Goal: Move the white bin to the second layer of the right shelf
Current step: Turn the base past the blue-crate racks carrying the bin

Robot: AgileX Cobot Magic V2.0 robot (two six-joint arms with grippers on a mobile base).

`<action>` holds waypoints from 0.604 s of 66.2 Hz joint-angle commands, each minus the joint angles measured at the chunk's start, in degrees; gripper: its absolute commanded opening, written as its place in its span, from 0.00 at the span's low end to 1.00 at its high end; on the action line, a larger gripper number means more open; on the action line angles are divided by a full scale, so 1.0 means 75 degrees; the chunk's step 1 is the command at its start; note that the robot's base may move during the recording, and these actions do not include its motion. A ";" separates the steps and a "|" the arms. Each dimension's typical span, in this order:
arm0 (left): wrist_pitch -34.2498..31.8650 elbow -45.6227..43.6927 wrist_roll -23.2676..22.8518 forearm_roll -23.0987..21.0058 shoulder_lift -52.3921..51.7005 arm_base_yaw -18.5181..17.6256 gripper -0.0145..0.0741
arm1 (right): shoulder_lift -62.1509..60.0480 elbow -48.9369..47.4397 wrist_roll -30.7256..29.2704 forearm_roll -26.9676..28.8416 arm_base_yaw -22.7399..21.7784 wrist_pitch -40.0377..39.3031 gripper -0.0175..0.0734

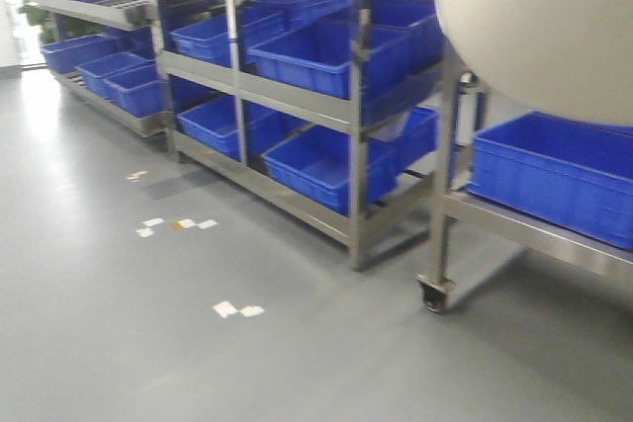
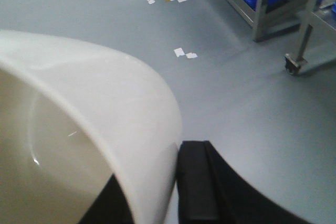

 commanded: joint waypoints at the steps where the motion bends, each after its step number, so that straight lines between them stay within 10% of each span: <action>1: -0.0657 0.0281 -0.0056 -0.0008 -0.0013 -0.0043 0.26 | -0.0014 -0.0221 -0.0010 0.0034 -0.0006 -0.0701 0.25; 40: -0.0657 0.0281 -0.0056 -0.0008 -0.0013 -0.0043 0.26 | -0.0014 -0.0221 -0.0010 0.0034 -0.0006 -0.0701 0.25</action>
